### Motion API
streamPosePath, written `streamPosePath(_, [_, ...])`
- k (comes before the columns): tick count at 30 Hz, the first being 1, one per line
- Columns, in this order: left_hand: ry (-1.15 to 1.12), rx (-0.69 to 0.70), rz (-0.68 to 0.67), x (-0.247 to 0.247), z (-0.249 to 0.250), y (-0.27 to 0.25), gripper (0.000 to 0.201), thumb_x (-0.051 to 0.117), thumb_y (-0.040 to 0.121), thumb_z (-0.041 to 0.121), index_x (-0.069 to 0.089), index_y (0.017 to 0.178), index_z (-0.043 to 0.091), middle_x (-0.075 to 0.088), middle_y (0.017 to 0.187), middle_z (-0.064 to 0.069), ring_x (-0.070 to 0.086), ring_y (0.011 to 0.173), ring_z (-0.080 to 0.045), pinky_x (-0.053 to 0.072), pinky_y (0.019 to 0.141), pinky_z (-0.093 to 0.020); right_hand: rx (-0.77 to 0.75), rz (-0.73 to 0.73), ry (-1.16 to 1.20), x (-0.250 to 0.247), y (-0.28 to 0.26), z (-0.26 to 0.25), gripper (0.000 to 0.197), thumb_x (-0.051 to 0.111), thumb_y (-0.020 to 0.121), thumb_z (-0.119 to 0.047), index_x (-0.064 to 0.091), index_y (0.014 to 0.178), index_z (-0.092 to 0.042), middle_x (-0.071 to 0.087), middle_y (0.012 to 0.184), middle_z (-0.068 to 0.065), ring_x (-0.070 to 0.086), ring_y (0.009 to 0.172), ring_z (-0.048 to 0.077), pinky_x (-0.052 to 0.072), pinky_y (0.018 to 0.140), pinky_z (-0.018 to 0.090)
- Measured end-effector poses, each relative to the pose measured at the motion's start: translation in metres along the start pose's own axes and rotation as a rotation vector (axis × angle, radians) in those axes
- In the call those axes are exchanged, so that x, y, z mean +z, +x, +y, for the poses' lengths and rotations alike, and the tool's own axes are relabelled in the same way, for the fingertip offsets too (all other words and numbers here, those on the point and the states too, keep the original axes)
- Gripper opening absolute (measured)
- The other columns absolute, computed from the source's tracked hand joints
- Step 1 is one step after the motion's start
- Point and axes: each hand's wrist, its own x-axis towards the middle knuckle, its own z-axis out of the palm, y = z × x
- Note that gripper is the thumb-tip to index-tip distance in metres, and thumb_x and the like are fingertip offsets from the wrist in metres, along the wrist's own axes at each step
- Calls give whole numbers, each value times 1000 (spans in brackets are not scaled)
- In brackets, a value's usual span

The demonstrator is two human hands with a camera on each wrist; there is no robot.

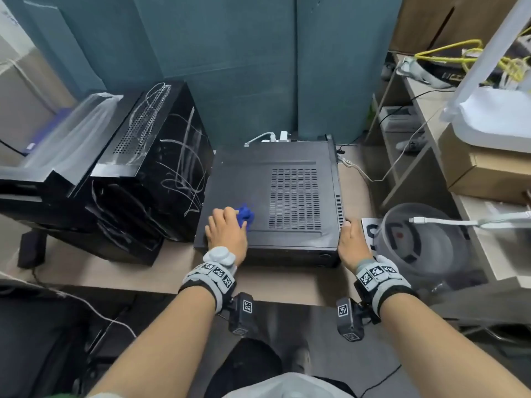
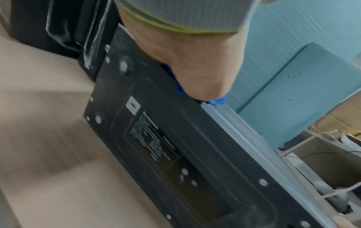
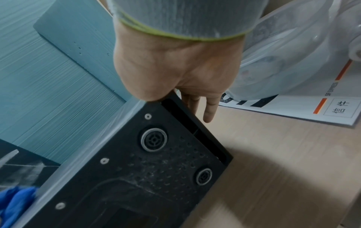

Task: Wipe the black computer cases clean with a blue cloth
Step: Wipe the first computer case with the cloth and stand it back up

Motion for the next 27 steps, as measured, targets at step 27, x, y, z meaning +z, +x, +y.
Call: streamPosePath(27, [37, 249, -232, 10, 97, 19, 27, 60, 95, 37, 51, 114, 20, 49, 116, -8, 51, 106, -31, 42, 87, -42, 150, -82, -8, -2, 4, -1, 54, 12, 109, -30, 25, 160, -19, 27, 164, 3, 21, 151, 15, 10, 125, 30])
